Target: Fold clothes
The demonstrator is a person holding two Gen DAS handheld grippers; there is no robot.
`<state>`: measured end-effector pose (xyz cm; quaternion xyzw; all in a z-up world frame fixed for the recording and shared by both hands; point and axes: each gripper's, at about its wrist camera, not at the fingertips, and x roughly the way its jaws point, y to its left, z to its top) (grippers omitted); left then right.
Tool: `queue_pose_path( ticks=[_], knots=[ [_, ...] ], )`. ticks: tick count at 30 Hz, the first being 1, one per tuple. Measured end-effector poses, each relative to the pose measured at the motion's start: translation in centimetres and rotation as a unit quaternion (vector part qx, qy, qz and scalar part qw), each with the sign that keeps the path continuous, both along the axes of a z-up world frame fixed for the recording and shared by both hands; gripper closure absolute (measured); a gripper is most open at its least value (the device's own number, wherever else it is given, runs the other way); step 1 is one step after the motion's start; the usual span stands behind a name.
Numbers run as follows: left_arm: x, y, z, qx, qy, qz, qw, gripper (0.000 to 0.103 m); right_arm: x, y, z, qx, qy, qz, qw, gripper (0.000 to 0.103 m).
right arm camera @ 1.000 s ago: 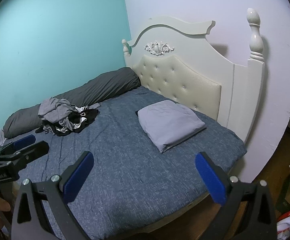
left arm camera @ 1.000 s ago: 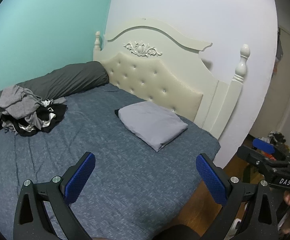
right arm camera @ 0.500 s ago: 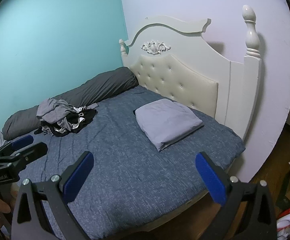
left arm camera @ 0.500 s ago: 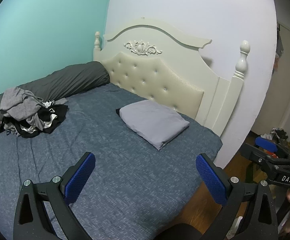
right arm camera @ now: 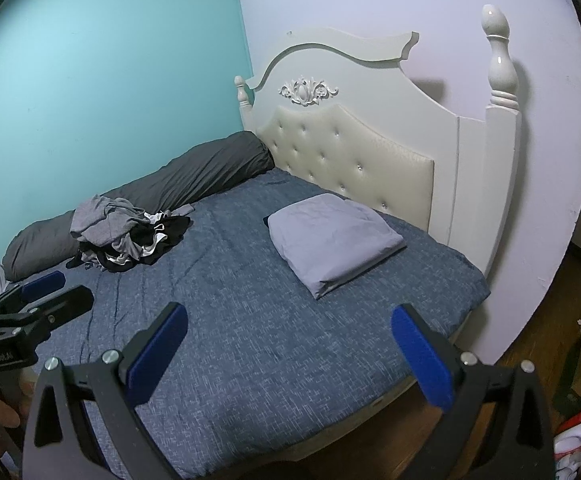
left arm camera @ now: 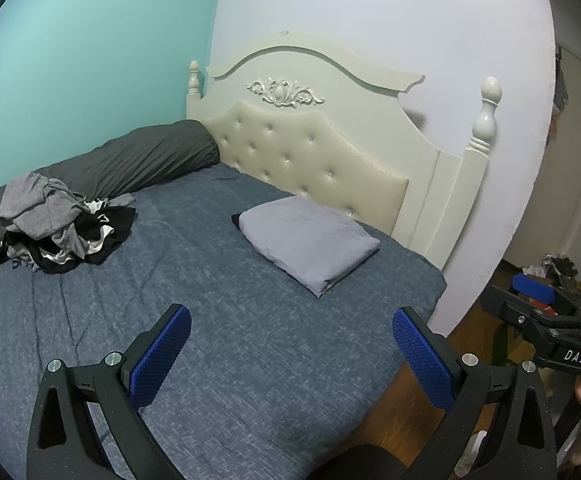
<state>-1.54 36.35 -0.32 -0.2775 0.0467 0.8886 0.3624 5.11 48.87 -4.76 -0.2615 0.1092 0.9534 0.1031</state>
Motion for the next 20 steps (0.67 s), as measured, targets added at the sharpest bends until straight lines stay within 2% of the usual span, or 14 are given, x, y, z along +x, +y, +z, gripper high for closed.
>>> queue_pose_path(
  ticks=[20],
  knots=[
    [0.04, -0.09, -0.27, -0.001, 0.004, 0.001, 1.0000, 0.000, -0.08, -0.03, -0.13, -0.004, -0.004, -0.002, 1.000, 0.001]
  ],
)
